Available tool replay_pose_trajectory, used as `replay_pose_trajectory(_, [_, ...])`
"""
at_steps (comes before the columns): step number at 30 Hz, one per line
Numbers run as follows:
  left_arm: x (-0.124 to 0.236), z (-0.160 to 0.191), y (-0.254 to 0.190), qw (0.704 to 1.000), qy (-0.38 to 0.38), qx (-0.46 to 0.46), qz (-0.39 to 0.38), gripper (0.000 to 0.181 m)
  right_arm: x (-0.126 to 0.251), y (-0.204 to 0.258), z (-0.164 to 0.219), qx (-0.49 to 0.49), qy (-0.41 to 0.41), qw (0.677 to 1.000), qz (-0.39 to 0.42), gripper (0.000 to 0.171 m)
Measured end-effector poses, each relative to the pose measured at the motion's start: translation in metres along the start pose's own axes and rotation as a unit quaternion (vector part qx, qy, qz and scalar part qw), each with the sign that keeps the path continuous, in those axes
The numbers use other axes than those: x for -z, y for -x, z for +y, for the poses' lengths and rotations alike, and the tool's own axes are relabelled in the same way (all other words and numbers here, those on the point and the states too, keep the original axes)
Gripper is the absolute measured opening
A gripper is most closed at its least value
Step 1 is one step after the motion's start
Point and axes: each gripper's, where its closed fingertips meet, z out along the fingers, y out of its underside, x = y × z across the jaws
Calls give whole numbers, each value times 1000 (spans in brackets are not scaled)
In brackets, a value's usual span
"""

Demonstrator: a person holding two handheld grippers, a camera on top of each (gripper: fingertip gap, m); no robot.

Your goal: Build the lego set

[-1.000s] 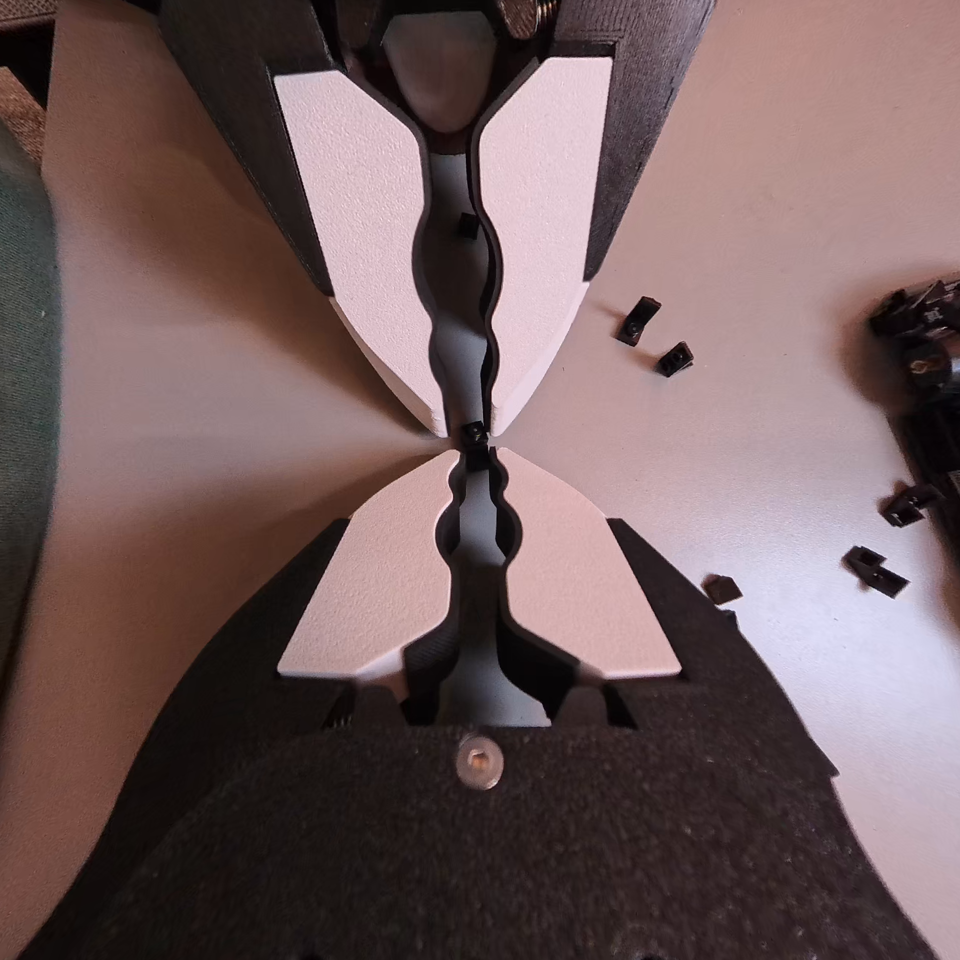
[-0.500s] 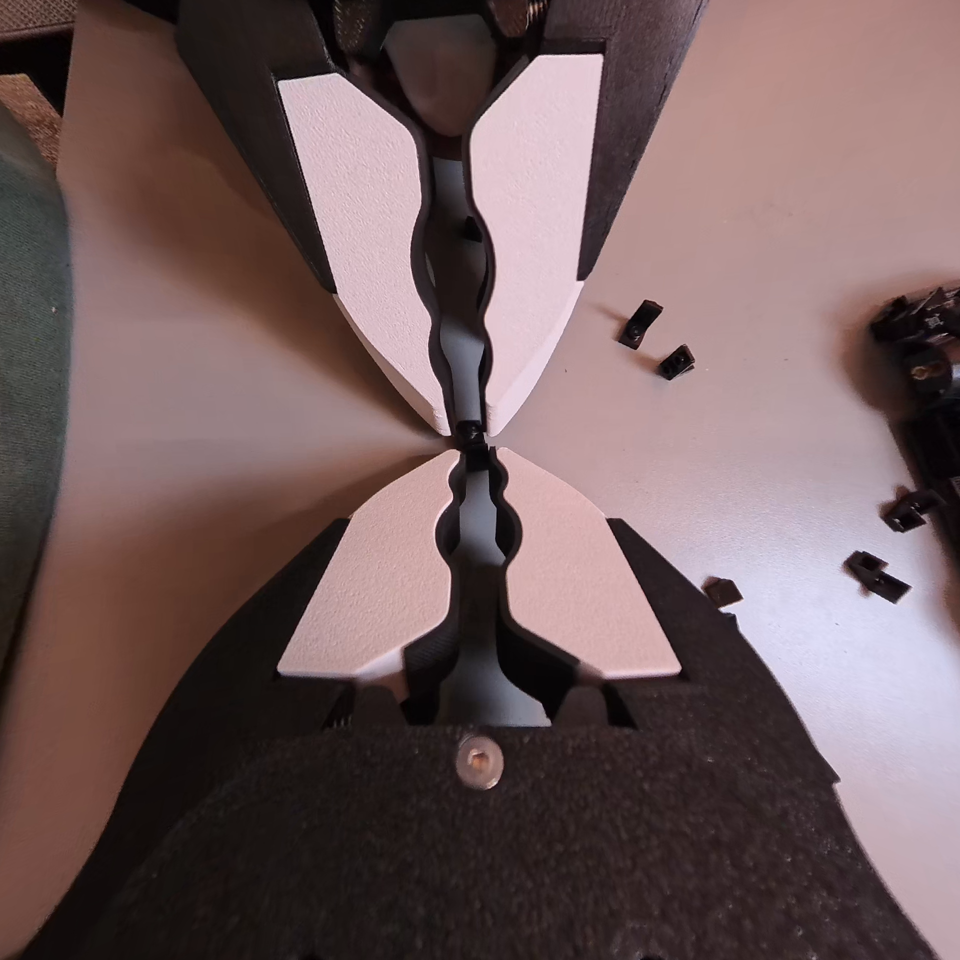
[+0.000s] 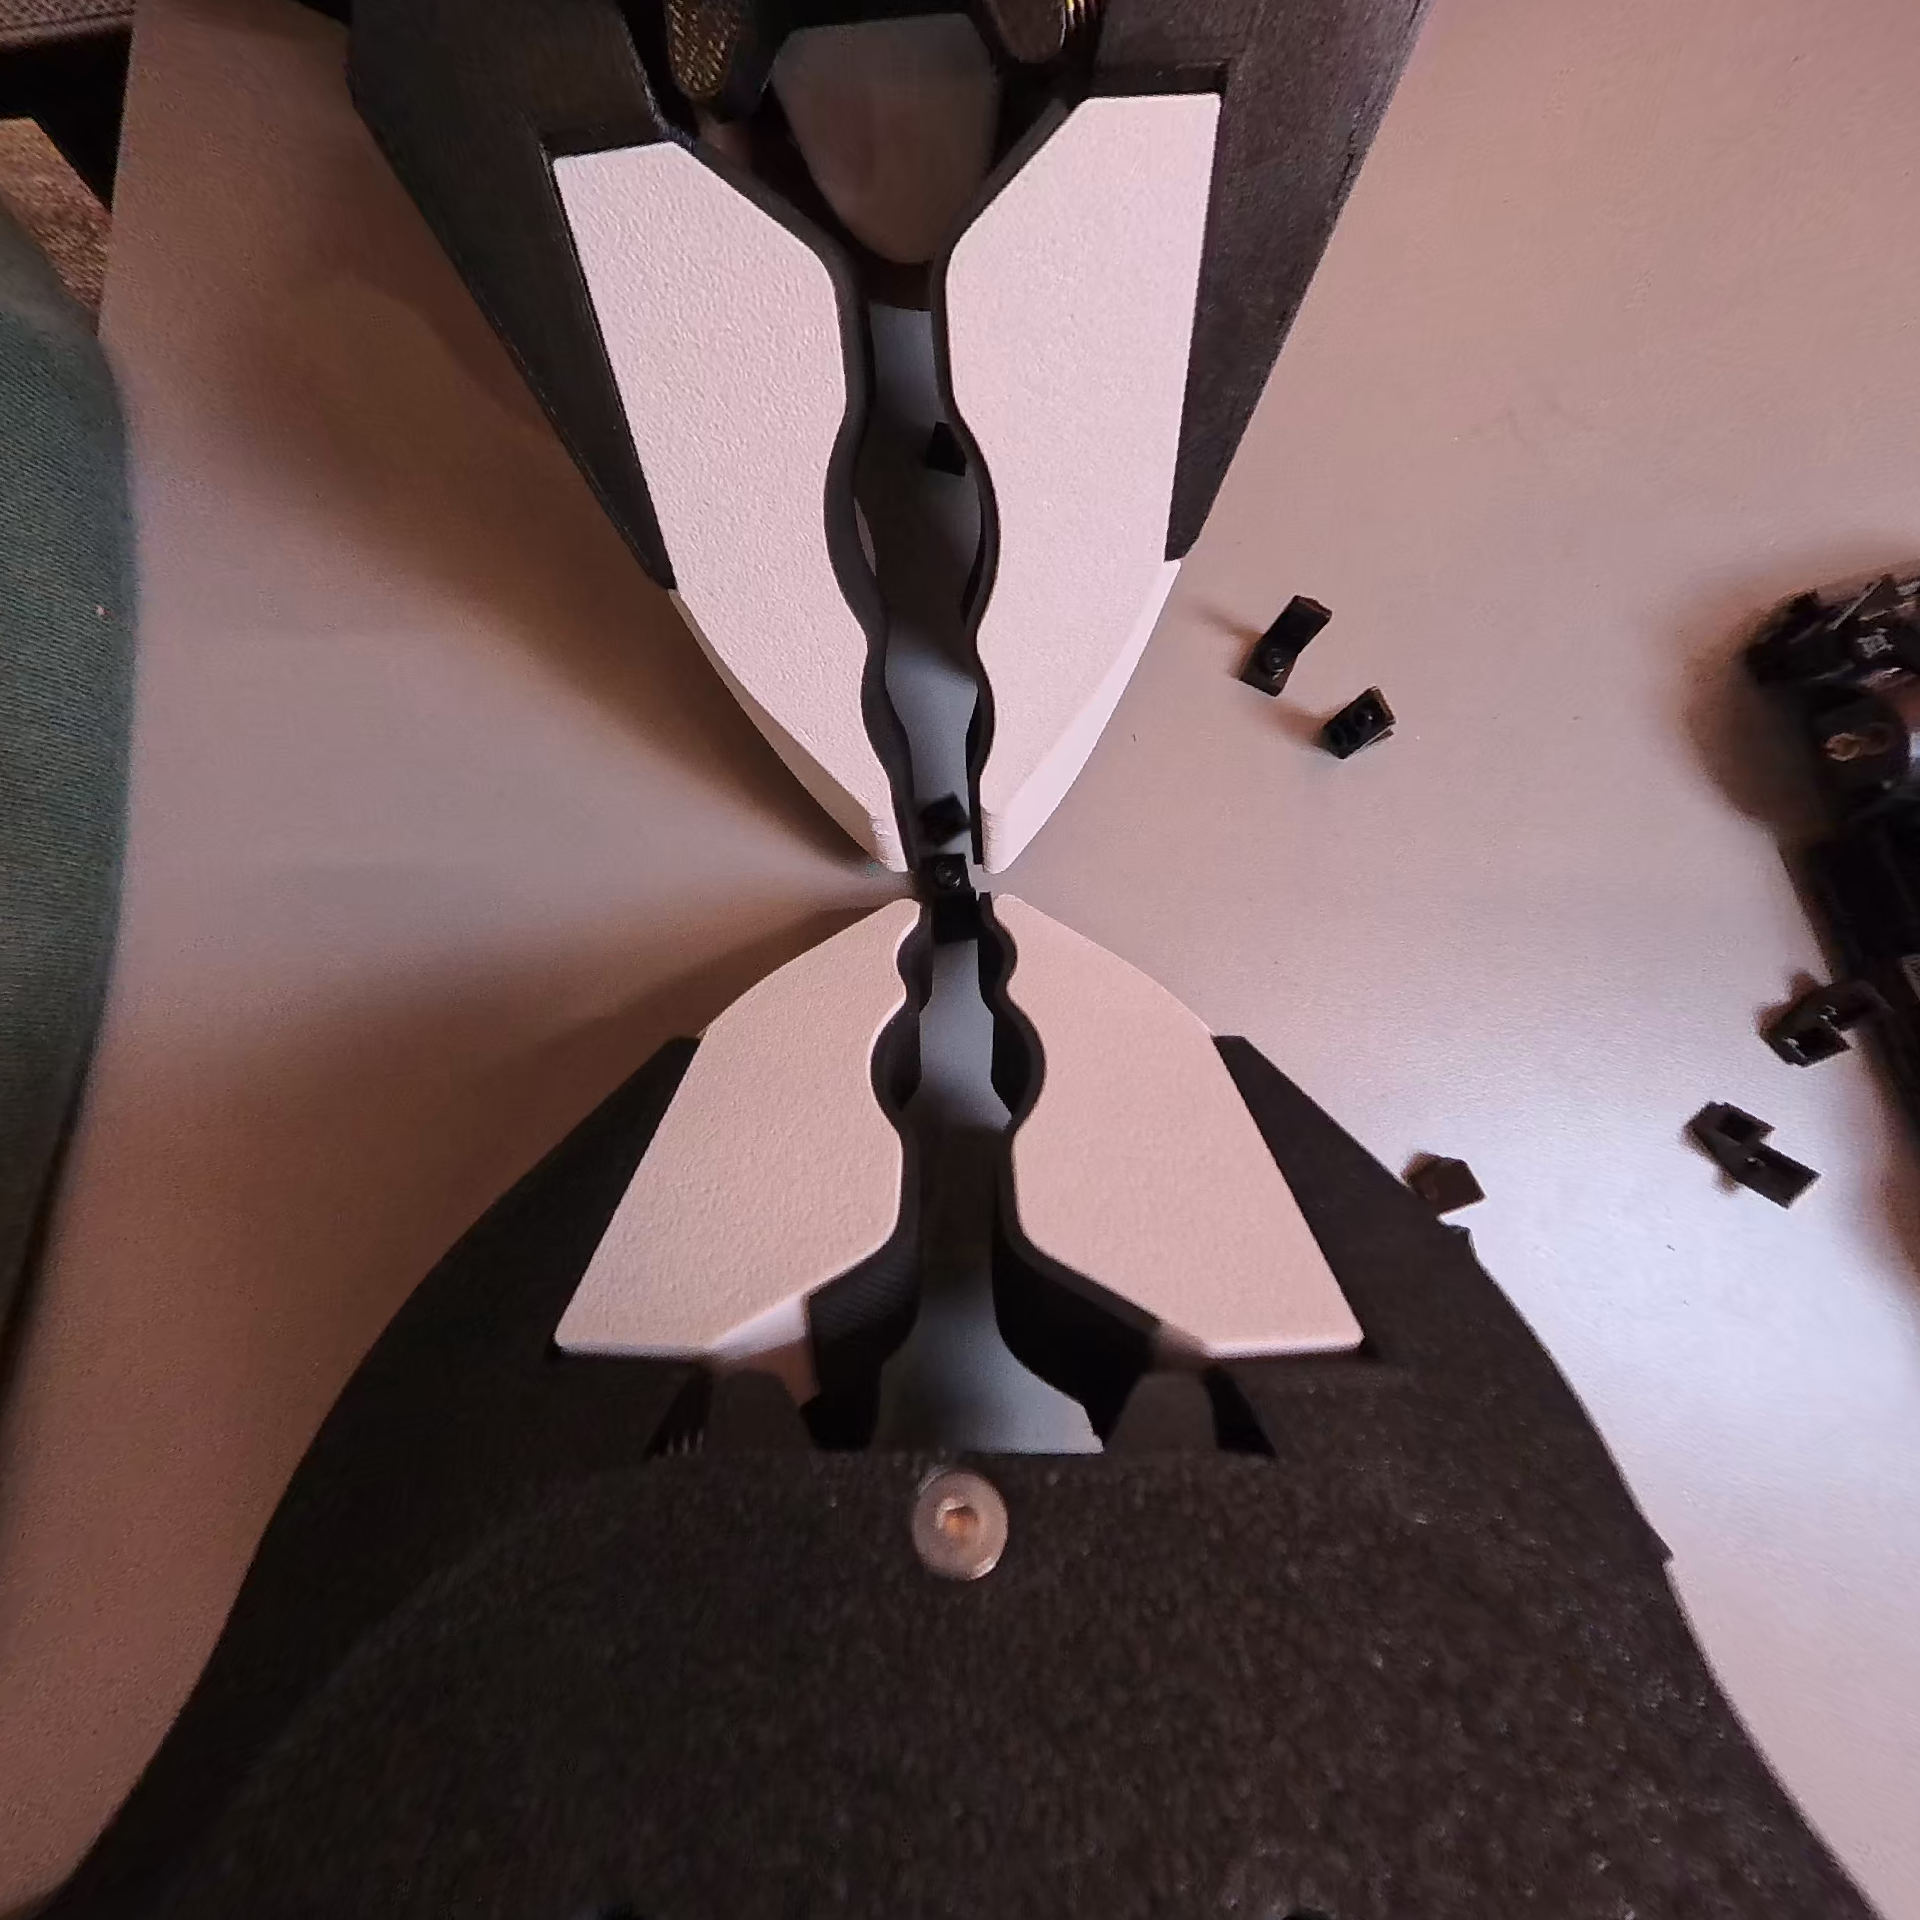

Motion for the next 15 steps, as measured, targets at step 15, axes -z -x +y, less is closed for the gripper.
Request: replay_pose_trajectory(15, [21,17,-5,997,51,57,-5,15,-1,-1,1,2,7,1000,4,8])
